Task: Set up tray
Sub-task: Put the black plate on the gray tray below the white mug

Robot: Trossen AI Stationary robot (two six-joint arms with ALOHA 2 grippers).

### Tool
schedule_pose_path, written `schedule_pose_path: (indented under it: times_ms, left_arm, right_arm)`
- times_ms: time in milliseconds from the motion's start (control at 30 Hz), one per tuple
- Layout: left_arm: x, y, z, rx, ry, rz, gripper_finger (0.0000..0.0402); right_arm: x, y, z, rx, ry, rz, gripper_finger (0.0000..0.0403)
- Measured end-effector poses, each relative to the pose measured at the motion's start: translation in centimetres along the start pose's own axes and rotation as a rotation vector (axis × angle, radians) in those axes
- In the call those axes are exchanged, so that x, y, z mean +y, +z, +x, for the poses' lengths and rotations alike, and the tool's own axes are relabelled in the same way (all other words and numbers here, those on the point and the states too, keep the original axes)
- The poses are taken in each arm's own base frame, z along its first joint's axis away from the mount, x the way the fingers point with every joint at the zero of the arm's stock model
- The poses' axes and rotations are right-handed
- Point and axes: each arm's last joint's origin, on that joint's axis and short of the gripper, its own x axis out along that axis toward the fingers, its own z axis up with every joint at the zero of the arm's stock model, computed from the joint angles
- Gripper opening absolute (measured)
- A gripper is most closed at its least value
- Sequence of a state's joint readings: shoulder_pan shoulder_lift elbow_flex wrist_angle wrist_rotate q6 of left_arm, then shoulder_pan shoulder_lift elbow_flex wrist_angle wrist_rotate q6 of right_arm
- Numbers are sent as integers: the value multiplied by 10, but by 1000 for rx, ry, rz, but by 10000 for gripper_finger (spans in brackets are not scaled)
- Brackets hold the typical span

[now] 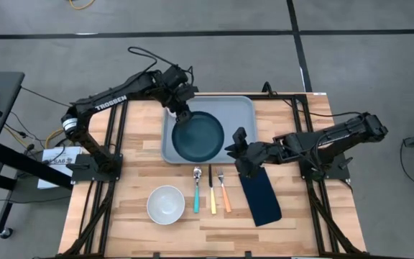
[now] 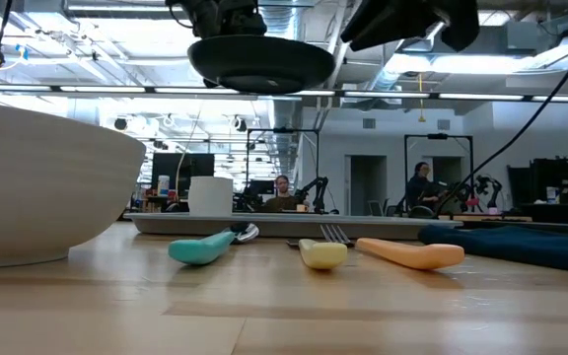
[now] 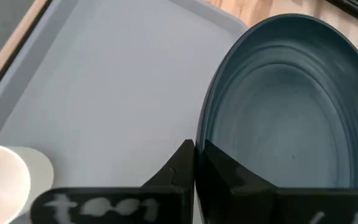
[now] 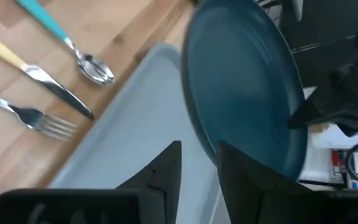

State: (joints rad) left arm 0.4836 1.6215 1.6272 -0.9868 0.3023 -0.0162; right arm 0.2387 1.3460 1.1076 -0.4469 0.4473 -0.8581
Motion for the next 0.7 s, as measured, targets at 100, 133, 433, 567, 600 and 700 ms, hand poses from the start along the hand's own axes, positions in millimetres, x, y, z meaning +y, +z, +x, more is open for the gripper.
schedule_pose_path:
  times_ms: [100, 133, 433, 567, 600, 700]
  left_arm:
    - [-4, 0, 1, 4, -8, 4, 0]
    - [-6, 0, 2, 5, -12, 8, 0]
    - [-19, -1, 6, 15, -55, 39, 0]
    - [-19, -1, 6, 17, -55, 38, 0]
    - [-19, -1, 6, 18, -54, 37, 0]
    - [-19, -2, 6, 22, -60, 38, 0]
  right_arm:
    - [-2, -2, 1, 9, -4, -37, 95]
    - [-3, -3, 2, 7, -5, -51, 95]
    - [9, 0, 37, 76, 31, -187, 95]
    - [7, 5, 46, 122, 8, -206, 84]
    - [4, 8, 46, 120, 1, -202, 77]
    - [0, 10, 44, 127, 25, -219, 48]
